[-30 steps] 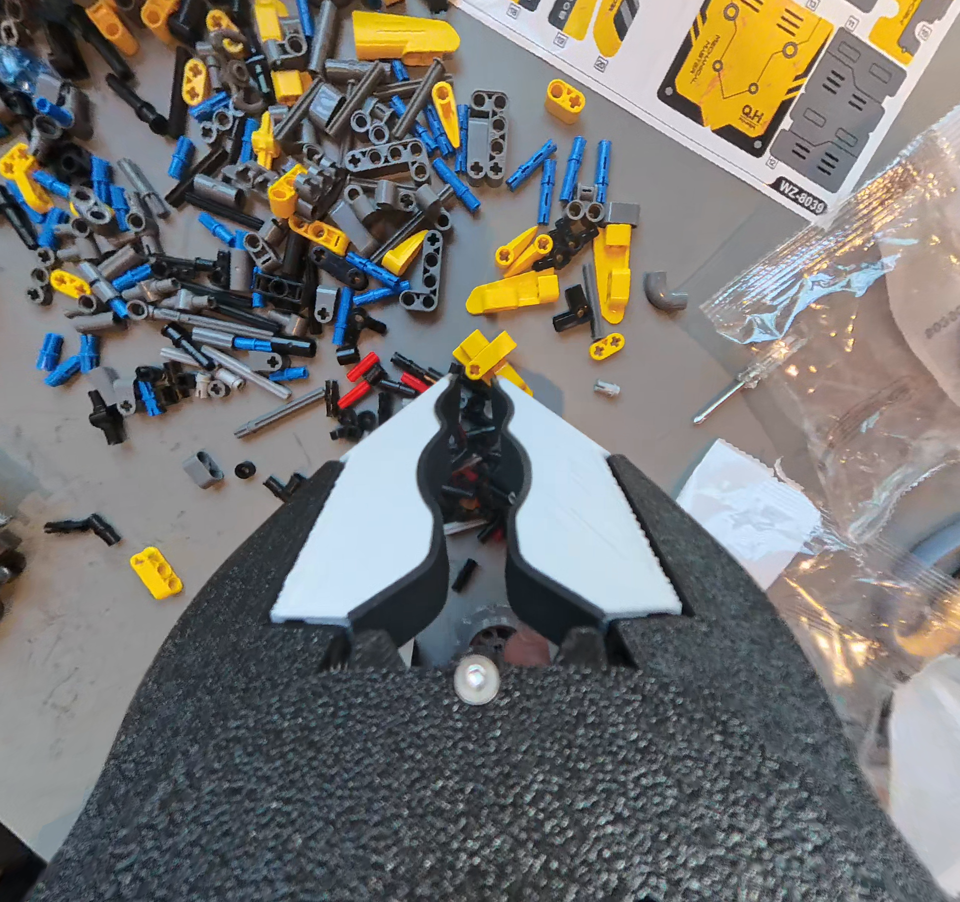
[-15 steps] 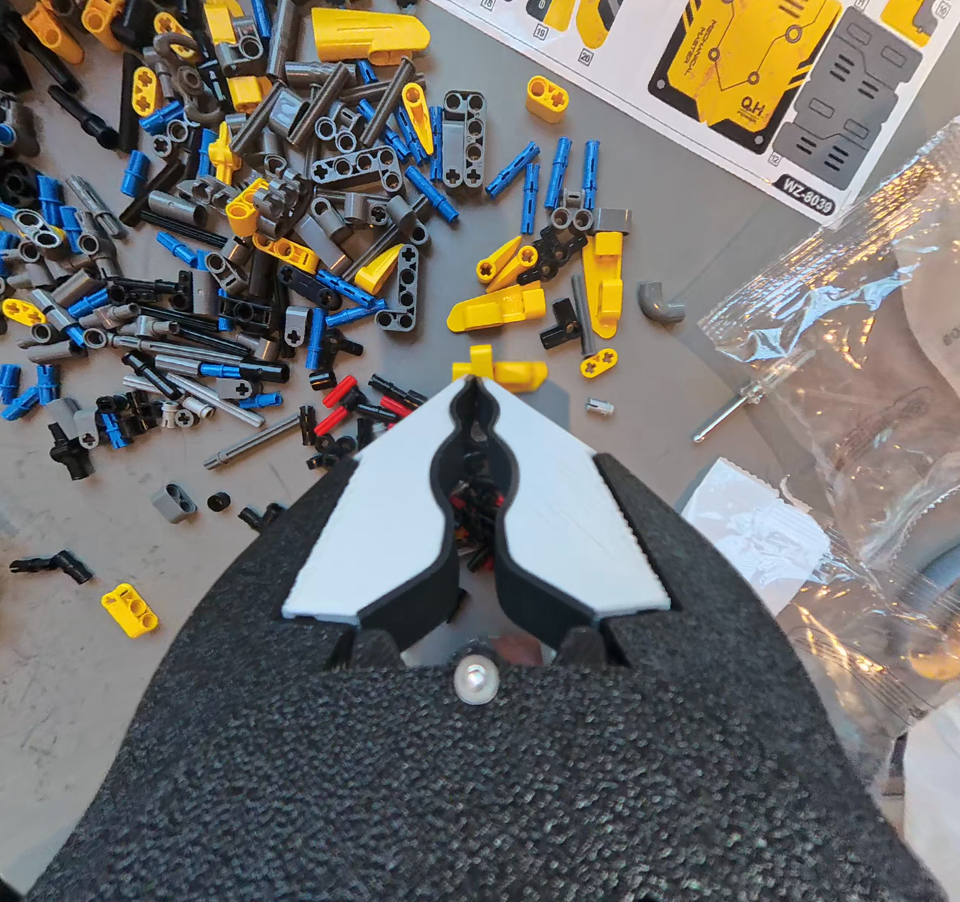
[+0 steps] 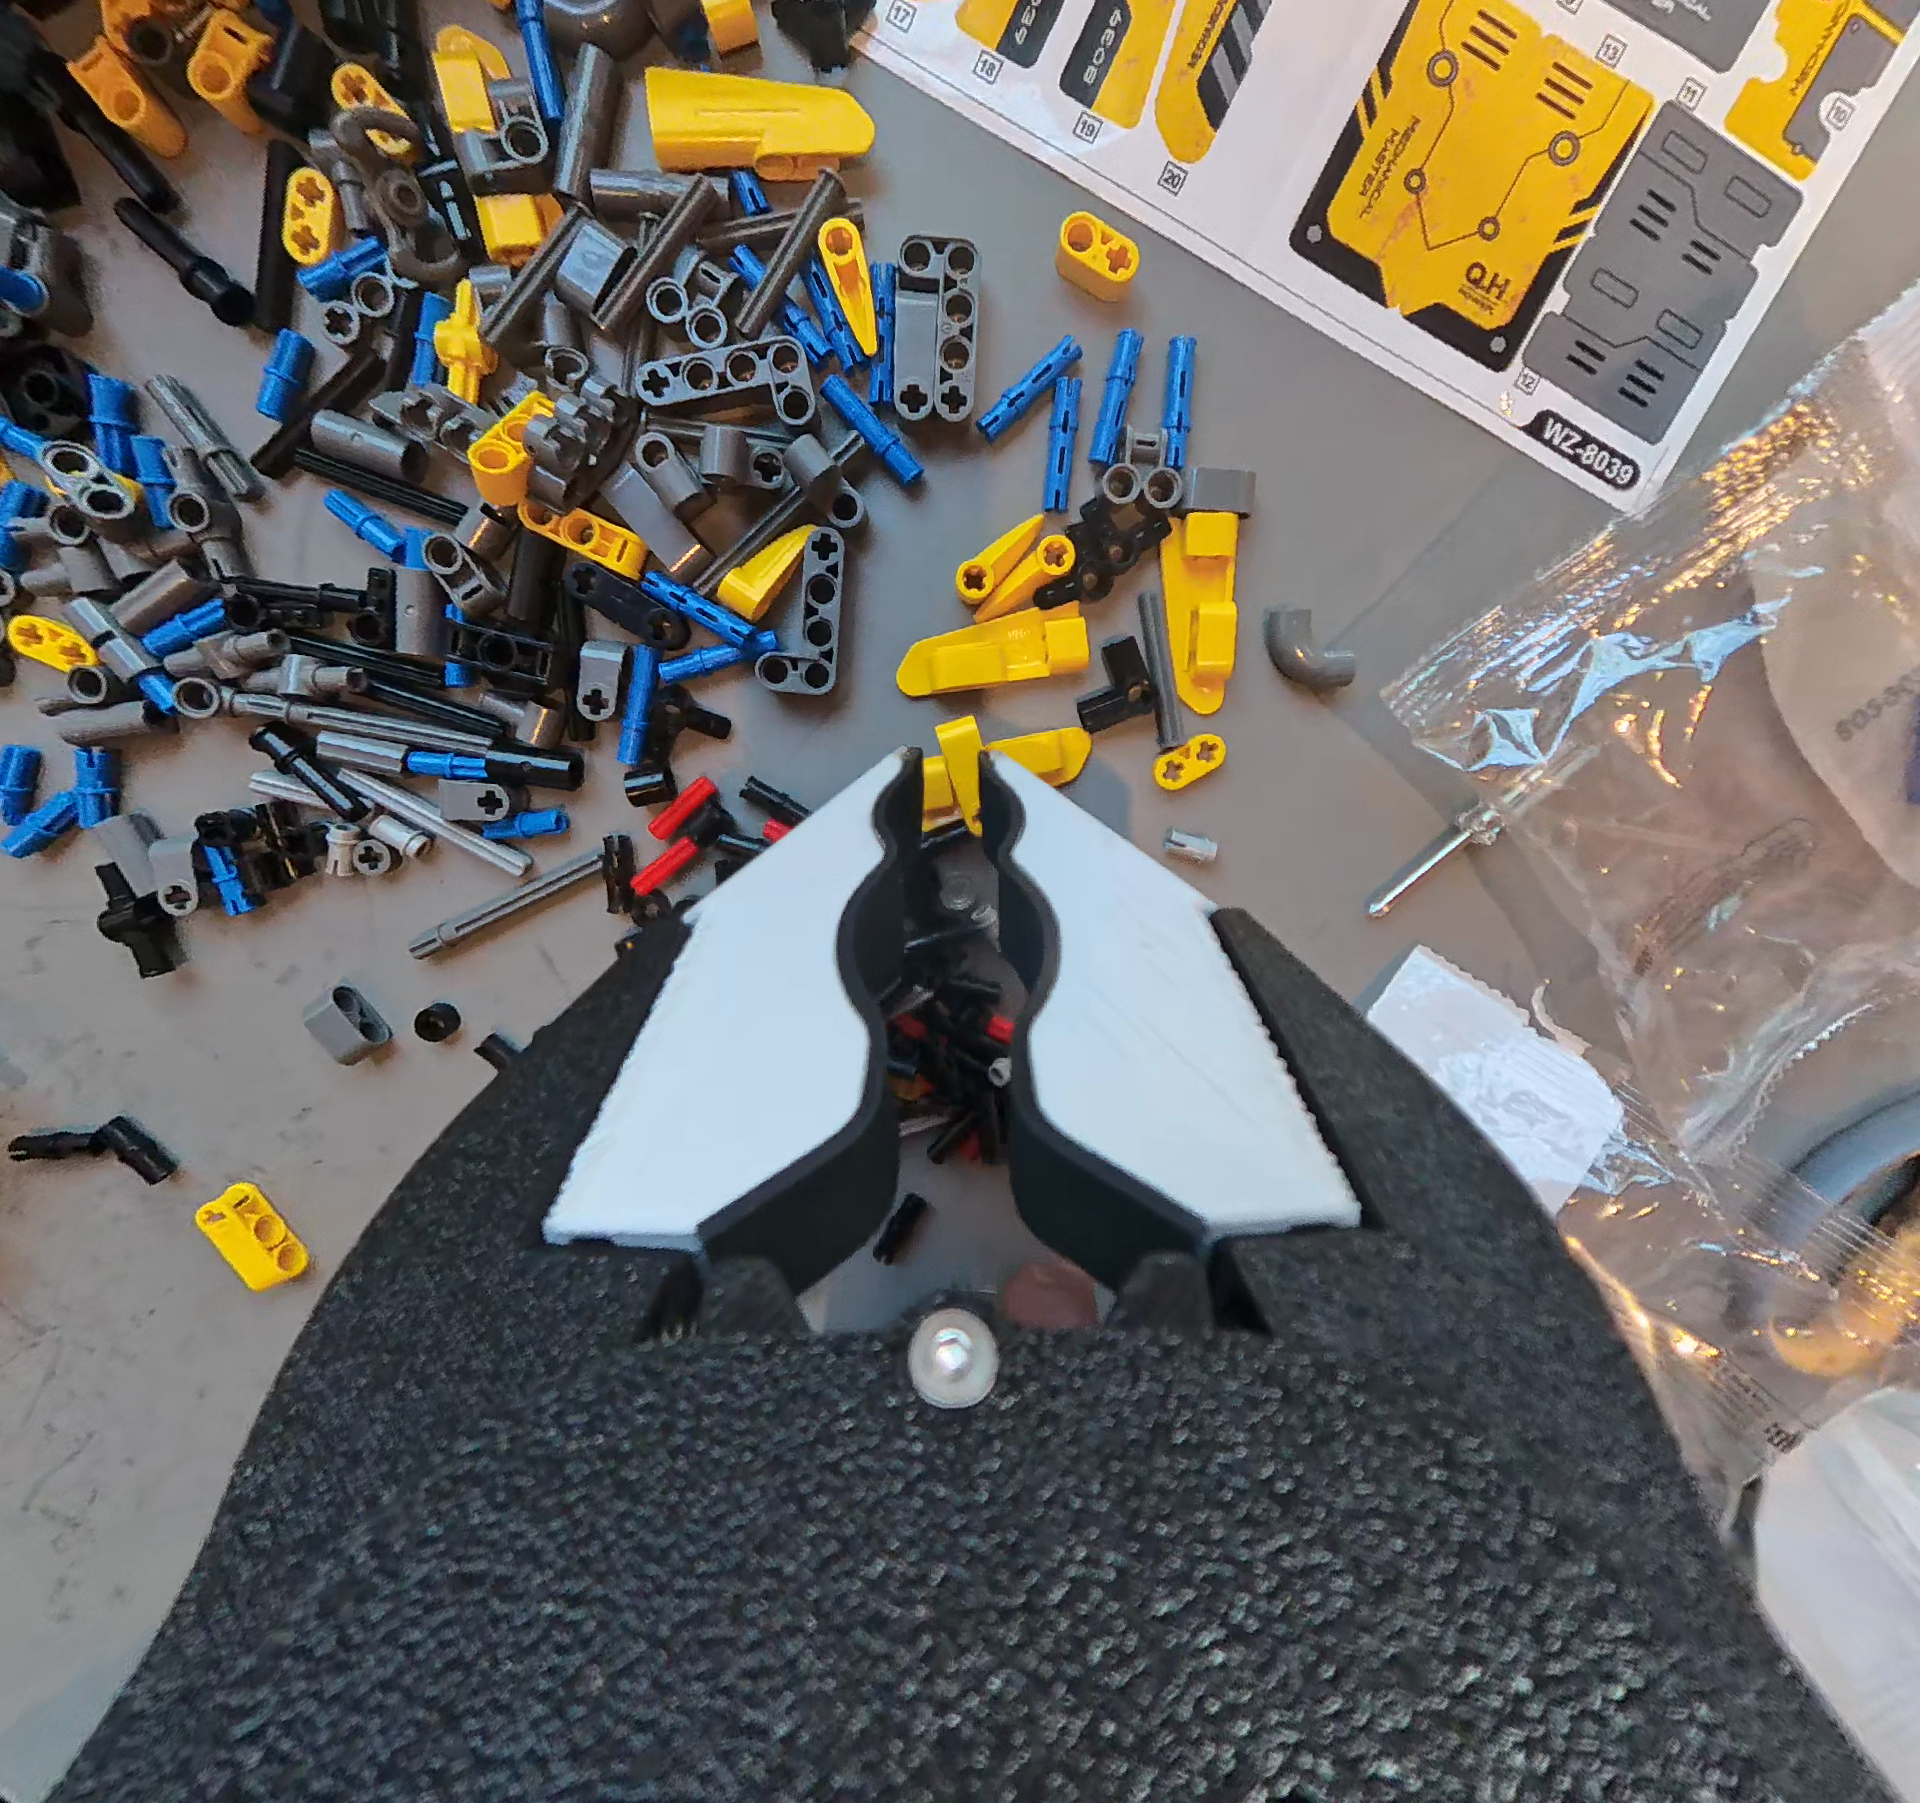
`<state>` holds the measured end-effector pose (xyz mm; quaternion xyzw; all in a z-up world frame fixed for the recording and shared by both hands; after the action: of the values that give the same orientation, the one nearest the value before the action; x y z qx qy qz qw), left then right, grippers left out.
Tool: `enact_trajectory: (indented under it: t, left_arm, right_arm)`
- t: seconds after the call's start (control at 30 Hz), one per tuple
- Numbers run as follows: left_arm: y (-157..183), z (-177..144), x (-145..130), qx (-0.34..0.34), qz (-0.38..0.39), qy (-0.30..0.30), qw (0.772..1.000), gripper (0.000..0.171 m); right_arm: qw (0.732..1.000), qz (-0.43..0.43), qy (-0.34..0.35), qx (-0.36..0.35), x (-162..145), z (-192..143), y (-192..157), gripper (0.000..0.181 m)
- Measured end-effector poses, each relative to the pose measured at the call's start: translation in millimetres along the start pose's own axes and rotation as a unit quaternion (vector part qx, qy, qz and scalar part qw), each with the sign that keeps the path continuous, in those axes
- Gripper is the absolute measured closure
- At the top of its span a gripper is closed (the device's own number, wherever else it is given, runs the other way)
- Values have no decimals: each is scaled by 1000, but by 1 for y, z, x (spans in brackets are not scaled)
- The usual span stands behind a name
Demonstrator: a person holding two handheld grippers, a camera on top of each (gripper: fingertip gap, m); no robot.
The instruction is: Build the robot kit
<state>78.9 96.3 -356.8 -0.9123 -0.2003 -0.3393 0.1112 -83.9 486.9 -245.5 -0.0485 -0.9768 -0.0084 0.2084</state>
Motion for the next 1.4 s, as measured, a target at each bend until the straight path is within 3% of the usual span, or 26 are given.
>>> enact_trajectory:
  t: [0.53,0.67,1.0,1.4]
  left_arm:
    - [2,0,0,-1,4,0,1000,124]
    - [2,1,0,-2,7,-5,1000,124]
    - [2,1,-1,-5,6,-3,1000,125]
    - [4,1,-1,-4,11,-9,1000,124]
  right_arm:
    - [1000,-6,11,-9,8,-12,-1,181]
    - [1000,3,-6,-4,4,-6,0,171]
    - [1000,0,-17,-2,4,8,1,181]
    - [1000,-2,-11,-12,4,0,1,176]
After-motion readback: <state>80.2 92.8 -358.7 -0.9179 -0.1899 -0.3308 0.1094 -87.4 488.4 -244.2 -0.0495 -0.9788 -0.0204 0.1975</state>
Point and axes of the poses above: each gripper's, where its closed fingertips meet, z out along the fingers, x out of its top, y = z × x across the jaws, the point moved 4 cm from there along -z, back along the fingers, and after that the axes turned 6 degrees about z, right-handed, at the moved point
